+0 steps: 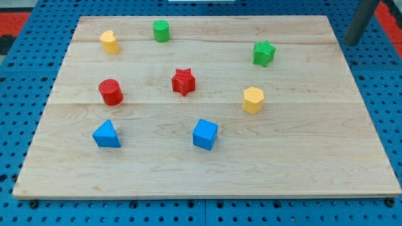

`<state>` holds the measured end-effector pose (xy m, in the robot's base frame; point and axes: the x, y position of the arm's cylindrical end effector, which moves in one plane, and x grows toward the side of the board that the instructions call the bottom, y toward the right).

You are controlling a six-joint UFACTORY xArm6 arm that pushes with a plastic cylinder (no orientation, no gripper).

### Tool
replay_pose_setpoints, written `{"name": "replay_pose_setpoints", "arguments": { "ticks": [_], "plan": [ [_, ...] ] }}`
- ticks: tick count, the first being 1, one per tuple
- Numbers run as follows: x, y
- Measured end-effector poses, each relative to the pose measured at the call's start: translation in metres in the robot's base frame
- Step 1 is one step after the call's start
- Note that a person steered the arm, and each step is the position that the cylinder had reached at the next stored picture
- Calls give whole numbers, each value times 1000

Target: Move your arm towards the blue cube

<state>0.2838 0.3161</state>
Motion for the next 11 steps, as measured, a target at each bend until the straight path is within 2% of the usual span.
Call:
{"name": "replay_pose_setpoints", "arguments": {
  "ticks": [2,4,5,6,7,8,11],
  "plan": [
    [2,-11],
    [108,-25],
    [134,-25],
    [208,-130],
    [235,-237],
    [254,-239],
    [255,-245]
  ]
}}
